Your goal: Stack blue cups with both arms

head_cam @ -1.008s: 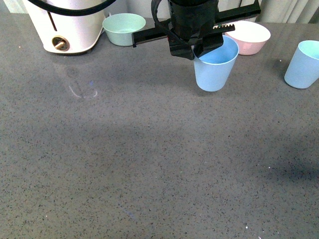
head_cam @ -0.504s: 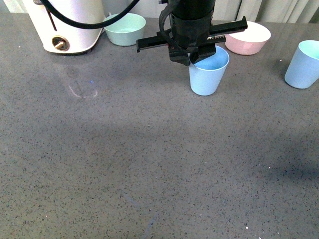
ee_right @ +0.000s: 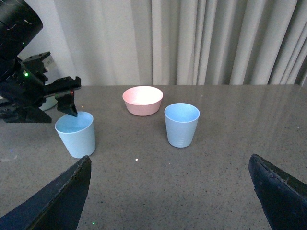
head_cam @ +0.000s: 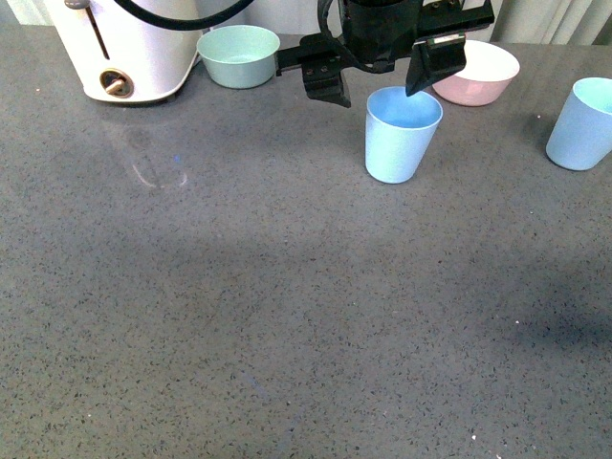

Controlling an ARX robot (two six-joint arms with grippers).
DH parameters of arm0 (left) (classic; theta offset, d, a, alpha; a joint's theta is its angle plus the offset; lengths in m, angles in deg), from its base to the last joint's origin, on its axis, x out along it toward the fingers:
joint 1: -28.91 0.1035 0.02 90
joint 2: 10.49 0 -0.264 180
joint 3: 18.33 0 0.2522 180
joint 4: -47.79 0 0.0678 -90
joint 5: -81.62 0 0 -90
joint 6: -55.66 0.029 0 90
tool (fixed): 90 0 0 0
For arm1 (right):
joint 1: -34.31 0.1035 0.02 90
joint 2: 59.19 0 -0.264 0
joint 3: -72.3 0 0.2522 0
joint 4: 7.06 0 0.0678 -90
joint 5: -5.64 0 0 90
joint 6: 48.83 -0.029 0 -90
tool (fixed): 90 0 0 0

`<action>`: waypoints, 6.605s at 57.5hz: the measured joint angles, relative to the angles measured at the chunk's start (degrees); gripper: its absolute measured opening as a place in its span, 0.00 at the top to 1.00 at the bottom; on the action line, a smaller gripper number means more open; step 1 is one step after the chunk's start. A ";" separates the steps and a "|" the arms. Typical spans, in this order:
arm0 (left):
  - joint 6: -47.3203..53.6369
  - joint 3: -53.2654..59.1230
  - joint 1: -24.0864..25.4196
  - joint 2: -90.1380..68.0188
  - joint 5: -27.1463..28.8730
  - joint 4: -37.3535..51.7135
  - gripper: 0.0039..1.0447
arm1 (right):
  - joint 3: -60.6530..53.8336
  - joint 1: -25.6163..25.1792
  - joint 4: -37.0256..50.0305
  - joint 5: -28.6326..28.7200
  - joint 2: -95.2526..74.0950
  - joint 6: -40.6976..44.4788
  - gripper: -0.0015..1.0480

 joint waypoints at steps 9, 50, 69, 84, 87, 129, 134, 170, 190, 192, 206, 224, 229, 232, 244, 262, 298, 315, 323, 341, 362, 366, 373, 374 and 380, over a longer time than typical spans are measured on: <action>-0.61 9.01 0.26 5.79 0.02 5.09 0.07 | 0.00 0.00 0.00 0.00 0.00 0.00 0.09; 32.96 84.17 13.53 53.53 14.53 86.68 0.67 | 0.00 0.00 0.00 0.02 0.00 0.00 0.09; 35.47 107.95 23.74 73.00 4.42 89.11 0.99 | 0.00 0.00 0.00 0.02 0.00 0.00 0.09; 35.58 114.44 27.36 83.14 0.72 85.09 0.99 | 0.00 0.00 0.00 0.00 0.00 0.00 0.09; 35.58 115.36 27.96 85.15 0.09 83.97 0.99 | 0.00 0.00 0.00 0.02 0.00 0.00 0.09; 35.63 121.57 34.21 110.64 -6.03 65.59 0.99 | 0.00 0.00 0.00 0.00 0.00 0.00 0.09; 35.63 121.59 34.21 114.12 -6.01 62.38 0.99 | 0.00 0.00 0.00 0.02 0.00 0.00 0.09; 35.63 121.59 34.21 129.24 -6.01 47.69 0.99 | 0.00 0.00 0.00 0.00 0.00 0.00 0.09; 35.65 121.57 34.23 140.45 -6.03 35.30 0.99 | 0.00 0.00 0.00 0.00 0.00 0.00 0.09; 35.65 121.57 34.23 141.44 -6.03 35.08 0.99 | 0.00 0.00 0.00 0.00 0.00 0.00 0.09; 35.65 121.57 34.23 141.81 -6.03 34.80 0.83 | 6.71 -8.61 -10.40 7.87 -17.94 -5.68 0.09; 35.67 121.57 34.23 141.81 -6.01 34.80 0.22 | 30.12 -21.20 6.95 22.58 -66.36 16.98 0.09; 35.80 121.57 34.21 141.81 -6.01 34.80 0.07 | 39.08 -19.08 5.18 21.16 -79.52 24.57 0.09; 35.80 121.57 34.23 141.81 -6.03 34.80 0.09 | 44.92 -17.16 3.76 20.13 -86.55 27.54 0.09; 35.78 121.57 34.23 141.81 -6.01 34.80 0.08 | 59.80 -11.52 -0.85 16.02 -101.22 33.57 0.09; 35.78 121.57 34.21 141.81 -6.01 34.80 0.08 | 70.77 -6.88 -6.21 12.90 -111.67 36.92 0.09; 35.80 121.57 34.21 141.81 -6.01 34.80 0.08 | 78.88 -5.27 -10.91 10.47 -119.82 36.30 0.69; 35.80 121.57 34.21 141.81 -6.03 34.80 0.08 | 79.14 -7.65 -16.68 16.17 -115.65 37.38 0.98; 35.80 121.57 34.23 141.81 -6.01 34.80 0.08 | 79.14 -6.64 -23.50 24.24 -105.74 40.02 0.98; 35.78 121.57 34.23 141.81 -6.01 34.80 0.08 | 78.62 8.81 -23.69 23.04 -100.74 40.59 0.98; 35.78 121.57 34.23 141.81 -6.01 34.80 0.08 | 78.77 14.29 -23.30 19.30 -105.57 40.11 0.98; 35.80 121.57 34.21 141.81 -6.01 34.80 0.08 | 79.03 14.60 -23.12 19.26 -105.90 40.11 0.98; 35.80 121.57 34.21 141.81 -6.03 34.80 0.08 | 79.58 15.02 -22.99 19.21 -106.79 39.91 0.98; 35.80 121.57 34.23 141.81 -6.01 34.80 0.08 | 79.62 15.04 -22.97 19.15 -106.88 39.89 0.98; 35.80 121.57 34.23 141.81 -6.01 34.80 0.08 | 80.48 15.15 -22.97 18.69 -107.84 39.71 0.98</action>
